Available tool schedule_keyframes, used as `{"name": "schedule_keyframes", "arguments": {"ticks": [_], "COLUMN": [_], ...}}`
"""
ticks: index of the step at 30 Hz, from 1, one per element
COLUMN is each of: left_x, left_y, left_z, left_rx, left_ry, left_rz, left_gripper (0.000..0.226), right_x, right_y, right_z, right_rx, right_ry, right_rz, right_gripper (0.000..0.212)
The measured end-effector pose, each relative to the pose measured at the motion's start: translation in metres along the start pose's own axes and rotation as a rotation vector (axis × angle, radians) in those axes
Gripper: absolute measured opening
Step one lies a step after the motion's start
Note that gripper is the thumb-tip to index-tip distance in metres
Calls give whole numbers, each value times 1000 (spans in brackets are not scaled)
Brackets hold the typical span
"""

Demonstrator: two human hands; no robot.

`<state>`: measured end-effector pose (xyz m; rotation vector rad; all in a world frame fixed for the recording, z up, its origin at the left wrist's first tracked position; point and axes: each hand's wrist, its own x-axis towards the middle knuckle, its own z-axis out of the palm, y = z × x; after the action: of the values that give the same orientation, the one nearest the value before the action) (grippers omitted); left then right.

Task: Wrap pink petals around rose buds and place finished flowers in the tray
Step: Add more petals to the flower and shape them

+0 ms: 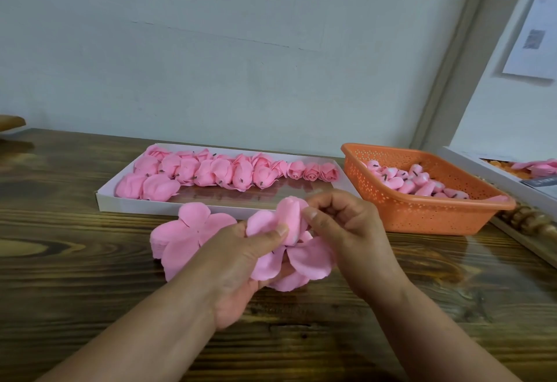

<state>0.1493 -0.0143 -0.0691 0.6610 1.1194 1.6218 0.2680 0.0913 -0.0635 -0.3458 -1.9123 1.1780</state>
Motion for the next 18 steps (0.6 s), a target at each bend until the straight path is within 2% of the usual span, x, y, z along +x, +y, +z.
{"name": "schedule_keyframes", "arguments": {"ticks": [5,6,9,13,18], "left_x": [-2,-2,-4,-6,-2], "left_y": [1,1,1,3,1], "left_z": [-1,-1,1,1,2], "left_rx": [53,54,82,126,128], "left_ry": [12,6,-31,-47,22], "left_rz": [21,15,0,-31,-42], "left_gripper": [16,17,17,17,13], "right_x": [6,8,9,5,-3], "right_y": [-1,0,2,1,0], "right_z": [-10,-10,-9,-10,-1], "right_rx": [332,384,336,286,272], "right_ry": [-119,-124,-179,-242,-136], "right_rz": [202,244,274,208,192], "right_gripper": [5,8,20,16,9]}}
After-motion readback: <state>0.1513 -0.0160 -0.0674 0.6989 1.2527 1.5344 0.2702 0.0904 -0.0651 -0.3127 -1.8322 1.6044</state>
